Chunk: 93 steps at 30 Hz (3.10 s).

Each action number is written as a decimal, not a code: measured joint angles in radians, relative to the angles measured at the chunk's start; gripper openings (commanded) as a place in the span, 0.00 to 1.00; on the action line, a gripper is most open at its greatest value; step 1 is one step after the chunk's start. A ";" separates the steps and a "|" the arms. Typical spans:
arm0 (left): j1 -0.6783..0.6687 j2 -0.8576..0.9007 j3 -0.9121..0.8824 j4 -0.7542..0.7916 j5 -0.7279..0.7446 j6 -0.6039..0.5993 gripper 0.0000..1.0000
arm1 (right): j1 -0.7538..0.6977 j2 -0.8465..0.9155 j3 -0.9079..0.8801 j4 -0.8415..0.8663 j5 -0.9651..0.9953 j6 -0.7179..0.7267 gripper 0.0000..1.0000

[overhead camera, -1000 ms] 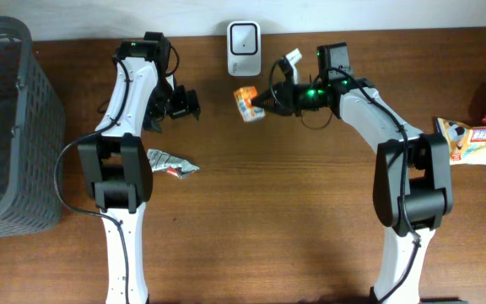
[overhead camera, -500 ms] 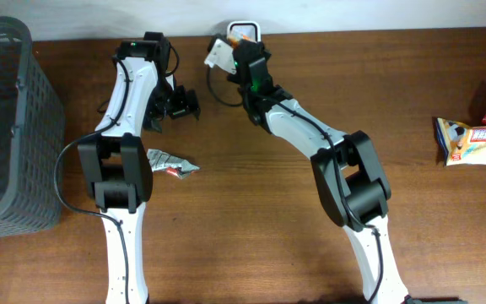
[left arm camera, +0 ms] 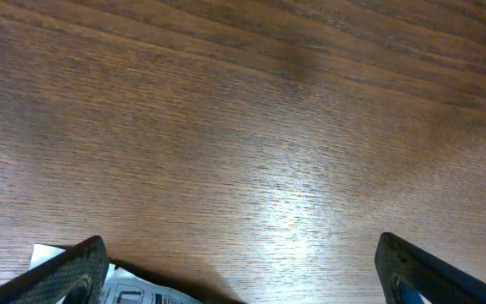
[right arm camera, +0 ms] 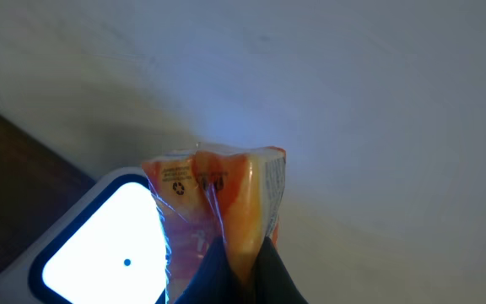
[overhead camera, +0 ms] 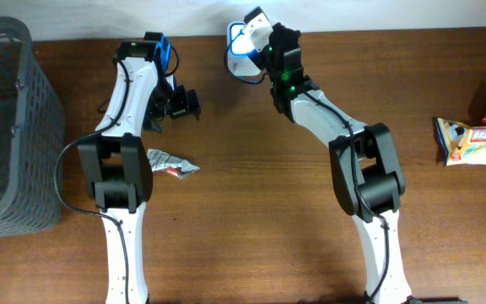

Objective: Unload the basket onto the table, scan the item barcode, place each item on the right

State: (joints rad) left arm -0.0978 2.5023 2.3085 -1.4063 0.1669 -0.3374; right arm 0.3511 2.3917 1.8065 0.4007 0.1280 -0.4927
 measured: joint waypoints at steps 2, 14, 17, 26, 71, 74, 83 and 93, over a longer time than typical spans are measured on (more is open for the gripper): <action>0.000 0.000 0.000 0.000 0.000 0.000 0.99 | 0.000 0.007 0.000 -0.003 -0.003 0.011 0.04; 0.000 0.000 0.000 0.000 0.000 0.000 0.99 | -0.461 -0.338 0.024 -0.758 0.201 0.653 0.04; 0.000 0.000 0.000 0.000 0.000 0.000 0.99 | -0.681 -0.332 0.008 -1.037 0.200 0.752 0.05; 0.000 0.000 0.000 0.000 0.000 0.000 0.99 | -0.888 -0.326 0.003 -1.157 0.201 0.784 0.99; -0.002 -0.644 -0.334 -0.246 -0.203 -0.188 0.99 | -0.023 -0.326 -0.020 -1.281 -0.562 0.541 0.99; 0.033 -0.754 -0.574 -0.124 -0.249 -0.233 0.99 | -0.023 -0.326 -0.021 -1.282 -0.562 0.541 0.99; 0.405 -0.762 -0.586 -0.086 -0.249 -0.206 0.99 | -0.016 -0.325 -0.024 -1.199 -0.612 0.539 0.91; 0.245 -0.763 -0.586 -0.023 -0.216 -0.153 0.99 | 0.261 -0.169 -0.029 -0.894 -0.631 0.428 0.69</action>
State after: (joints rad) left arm 0.1471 1.7390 1.7229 -1.4296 -0.0486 -0.4904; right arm 0.6125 2.2223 1.7771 -0.4934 -0.5030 -0.0643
